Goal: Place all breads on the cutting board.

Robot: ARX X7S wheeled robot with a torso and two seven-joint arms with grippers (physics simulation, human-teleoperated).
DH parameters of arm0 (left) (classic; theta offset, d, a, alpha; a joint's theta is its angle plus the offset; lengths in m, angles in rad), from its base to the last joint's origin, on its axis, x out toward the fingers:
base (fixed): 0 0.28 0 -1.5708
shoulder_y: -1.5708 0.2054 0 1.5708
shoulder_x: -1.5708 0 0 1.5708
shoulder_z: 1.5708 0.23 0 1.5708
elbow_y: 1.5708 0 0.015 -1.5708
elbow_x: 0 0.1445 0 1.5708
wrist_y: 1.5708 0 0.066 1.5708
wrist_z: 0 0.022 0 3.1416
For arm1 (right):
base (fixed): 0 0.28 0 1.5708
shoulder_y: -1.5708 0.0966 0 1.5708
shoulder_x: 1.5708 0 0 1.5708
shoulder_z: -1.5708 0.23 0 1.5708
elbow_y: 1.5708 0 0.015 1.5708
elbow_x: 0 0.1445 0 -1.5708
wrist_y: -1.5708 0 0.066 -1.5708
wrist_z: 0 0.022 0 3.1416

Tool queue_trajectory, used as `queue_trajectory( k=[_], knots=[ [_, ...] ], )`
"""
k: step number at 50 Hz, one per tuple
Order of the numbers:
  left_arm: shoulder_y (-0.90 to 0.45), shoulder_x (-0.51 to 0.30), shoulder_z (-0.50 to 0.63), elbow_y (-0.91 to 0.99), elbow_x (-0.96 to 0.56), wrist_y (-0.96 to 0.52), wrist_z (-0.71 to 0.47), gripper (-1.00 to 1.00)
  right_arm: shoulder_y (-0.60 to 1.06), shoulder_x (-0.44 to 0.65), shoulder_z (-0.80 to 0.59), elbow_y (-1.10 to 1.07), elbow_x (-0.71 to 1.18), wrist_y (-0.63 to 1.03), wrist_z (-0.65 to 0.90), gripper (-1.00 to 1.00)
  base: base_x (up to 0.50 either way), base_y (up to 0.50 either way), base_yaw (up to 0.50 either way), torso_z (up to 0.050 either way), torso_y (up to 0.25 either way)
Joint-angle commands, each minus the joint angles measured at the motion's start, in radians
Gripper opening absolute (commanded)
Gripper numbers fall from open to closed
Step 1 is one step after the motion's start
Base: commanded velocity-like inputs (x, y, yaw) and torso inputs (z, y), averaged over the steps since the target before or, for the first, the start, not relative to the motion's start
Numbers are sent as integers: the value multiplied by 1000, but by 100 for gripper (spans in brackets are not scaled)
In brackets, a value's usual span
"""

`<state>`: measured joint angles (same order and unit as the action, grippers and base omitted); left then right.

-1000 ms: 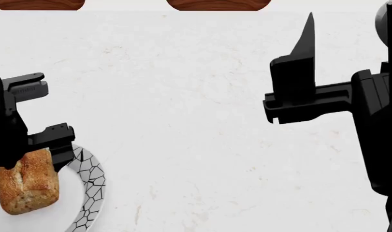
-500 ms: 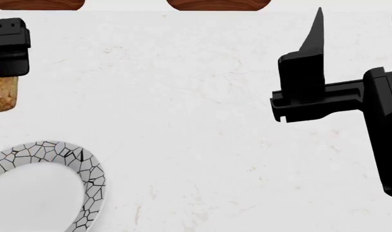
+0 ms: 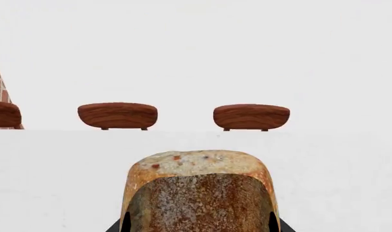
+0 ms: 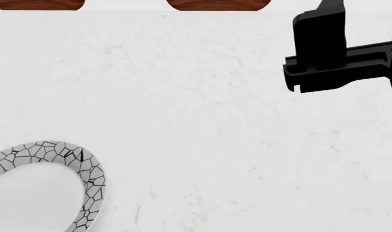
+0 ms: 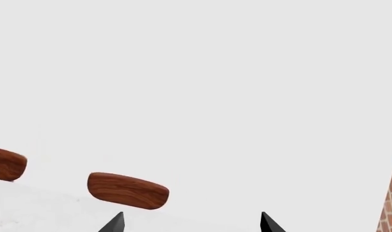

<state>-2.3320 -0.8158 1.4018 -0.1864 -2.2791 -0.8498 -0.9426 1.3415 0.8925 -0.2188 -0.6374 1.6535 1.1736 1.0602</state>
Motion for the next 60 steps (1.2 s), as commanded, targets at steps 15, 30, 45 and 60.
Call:
queue_trajectory(
  k=[15, 30, 45, 60],
  knots=[
    [36, -50, -277, 31, 99, -133, -65, -100, 28, -3, -10, -4, -6, -11, -6, 100, 12, 336, 0, 0, 0],
    [67, -55, -288, 30, 93, -138, -108, -100, 35, -2, -29, 4, -10, -5, -13, 100, 36, 500, 0, 0, 0],
    [60, -39, -314, 2, 99, -159, -97, -100, 49, -5, -44, 10, -5, -5, -12, 100, 47, 500, 0, 0, 0],
    [63, -21, -342, -2, 127, -138, -104, -100, 25, -11, -43, 7, -14, -30, -23, 100, 48, 500, 0, 0, 0]
  ],
)
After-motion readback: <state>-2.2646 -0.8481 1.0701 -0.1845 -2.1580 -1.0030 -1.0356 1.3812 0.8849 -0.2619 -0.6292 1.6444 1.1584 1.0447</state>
